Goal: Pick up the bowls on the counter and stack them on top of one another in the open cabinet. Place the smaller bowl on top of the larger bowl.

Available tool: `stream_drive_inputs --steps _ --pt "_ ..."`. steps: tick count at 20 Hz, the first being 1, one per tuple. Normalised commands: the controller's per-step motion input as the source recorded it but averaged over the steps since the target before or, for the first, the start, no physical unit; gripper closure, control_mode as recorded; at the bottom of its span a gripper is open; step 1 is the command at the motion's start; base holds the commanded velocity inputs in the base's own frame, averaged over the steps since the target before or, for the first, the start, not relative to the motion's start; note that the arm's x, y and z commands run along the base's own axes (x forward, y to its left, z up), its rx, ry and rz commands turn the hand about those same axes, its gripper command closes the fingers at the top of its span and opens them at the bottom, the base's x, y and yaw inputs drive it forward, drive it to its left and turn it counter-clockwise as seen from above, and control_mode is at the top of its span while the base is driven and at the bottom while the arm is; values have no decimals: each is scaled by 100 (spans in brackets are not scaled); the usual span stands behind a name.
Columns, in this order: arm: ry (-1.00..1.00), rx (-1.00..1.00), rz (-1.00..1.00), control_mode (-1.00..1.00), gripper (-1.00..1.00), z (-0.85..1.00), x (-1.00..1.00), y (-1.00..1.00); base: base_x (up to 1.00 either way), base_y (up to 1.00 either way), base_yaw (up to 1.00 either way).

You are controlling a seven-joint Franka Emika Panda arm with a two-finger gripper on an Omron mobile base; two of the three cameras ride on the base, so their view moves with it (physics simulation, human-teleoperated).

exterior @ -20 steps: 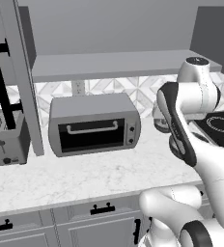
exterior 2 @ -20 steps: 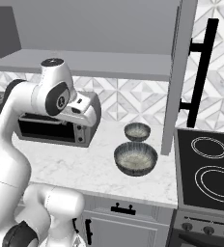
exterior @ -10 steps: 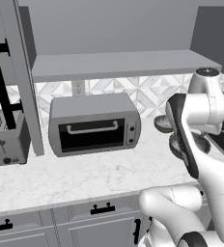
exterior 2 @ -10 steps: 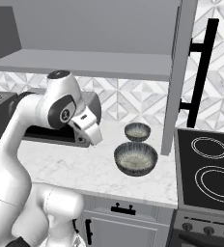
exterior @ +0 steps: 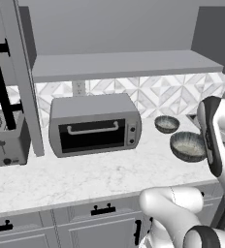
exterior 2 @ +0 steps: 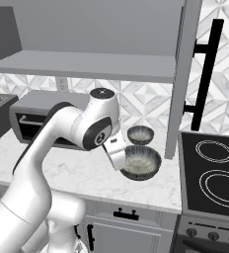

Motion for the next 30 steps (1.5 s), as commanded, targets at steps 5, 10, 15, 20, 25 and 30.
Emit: stream_drive_inputs --steps 5,10,15,20,25,30 --pt "0 4 -17 -100 -100 -37 0 -42 0 0 0" --pt "0 8 -8 -100 -100 -32 17 -14 0 0 0" --pt "1 9 0 -100 -100 -26 38 -11 0 0 0" --pt "7 0 0 -100 -100 -24 31 -11 0 0 0" --pt "1 1 0 -100 -100 -34 13 -28 0 0 0" --pt "0 1 0 -100 -100 -34 13 -20 0 0 0"
